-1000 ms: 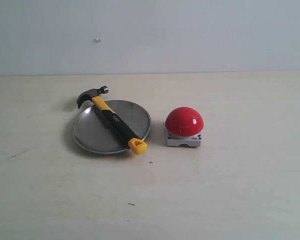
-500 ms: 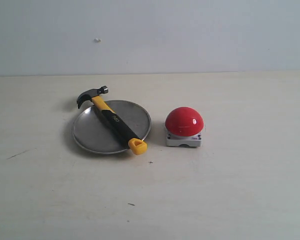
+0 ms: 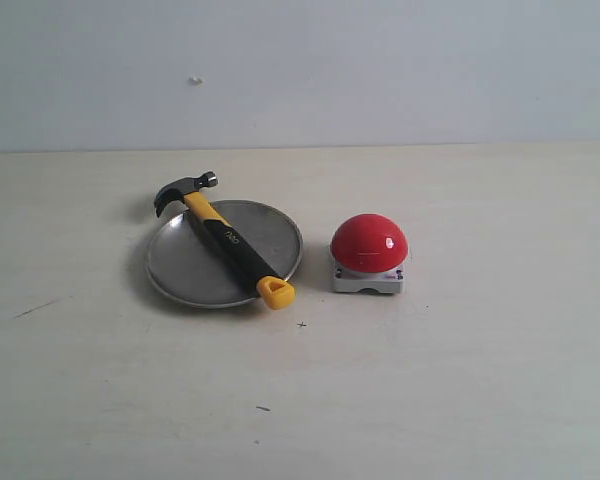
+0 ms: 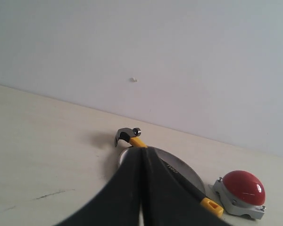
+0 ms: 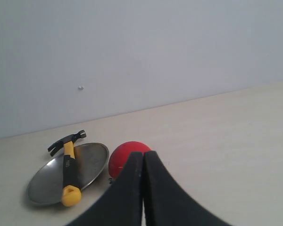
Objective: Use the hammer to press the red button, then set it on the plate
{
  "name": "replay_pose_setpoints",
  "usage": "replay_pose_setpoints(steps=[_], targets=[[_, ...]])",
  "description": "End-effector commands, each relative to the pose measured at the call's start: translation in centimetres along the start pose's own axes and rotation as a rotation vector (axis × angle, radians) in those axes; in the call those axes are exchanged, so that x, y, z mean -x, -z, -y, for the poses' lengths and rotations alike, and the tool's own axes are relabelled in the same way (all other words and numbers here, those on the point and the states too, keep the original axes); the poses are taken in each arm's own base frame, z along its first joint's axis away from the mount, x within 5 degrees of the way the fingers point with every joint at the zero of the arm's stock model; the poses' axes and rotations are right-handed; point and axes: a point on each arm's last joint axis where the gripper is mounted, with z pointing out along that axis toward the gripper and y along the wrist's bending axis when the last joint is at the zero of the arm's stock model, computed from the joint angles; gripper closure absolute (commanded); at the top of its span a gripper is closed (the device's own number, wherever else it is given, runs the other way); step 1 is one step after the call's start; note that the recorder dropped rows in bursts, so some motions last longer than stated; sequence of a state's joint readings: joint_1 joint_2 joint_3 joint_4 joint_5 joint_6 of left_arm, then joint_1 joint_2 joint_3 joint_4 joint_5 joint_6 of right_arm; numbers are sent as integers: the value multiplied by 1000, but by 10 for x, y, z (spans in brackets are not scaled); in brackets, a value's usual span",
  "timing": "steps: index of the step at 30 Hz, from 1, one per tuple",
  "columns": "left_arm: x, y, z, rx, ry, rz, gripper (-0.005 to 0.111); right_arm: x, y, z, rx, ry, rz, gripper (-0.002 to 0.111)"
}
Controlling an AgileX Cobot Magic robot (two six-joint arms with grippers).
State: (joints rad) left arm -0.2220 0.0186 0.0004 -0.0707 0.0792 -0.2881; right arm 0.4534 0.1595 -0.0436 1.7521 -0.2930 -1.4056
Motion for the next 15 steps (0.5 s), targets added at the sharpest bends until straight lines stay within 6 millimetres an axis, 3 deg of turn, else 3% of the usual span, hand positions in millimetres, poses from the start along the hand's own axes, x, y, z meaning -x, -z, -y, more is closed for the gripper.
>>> replay_pose_setpoints(steps=[1, 8, 15], targets=[[0, 1, 0, -1, 2, 5, 107, -1, 0, 2, -18, 70, 5, 108], [0, 1, 0, -1, 2, 5, 107, 0, 0, 4, -41, 72, 11, 108], [0, 1, 0, -1, 2, 5, 107, 5, 4, 18, -258, 50, 80, 108]])
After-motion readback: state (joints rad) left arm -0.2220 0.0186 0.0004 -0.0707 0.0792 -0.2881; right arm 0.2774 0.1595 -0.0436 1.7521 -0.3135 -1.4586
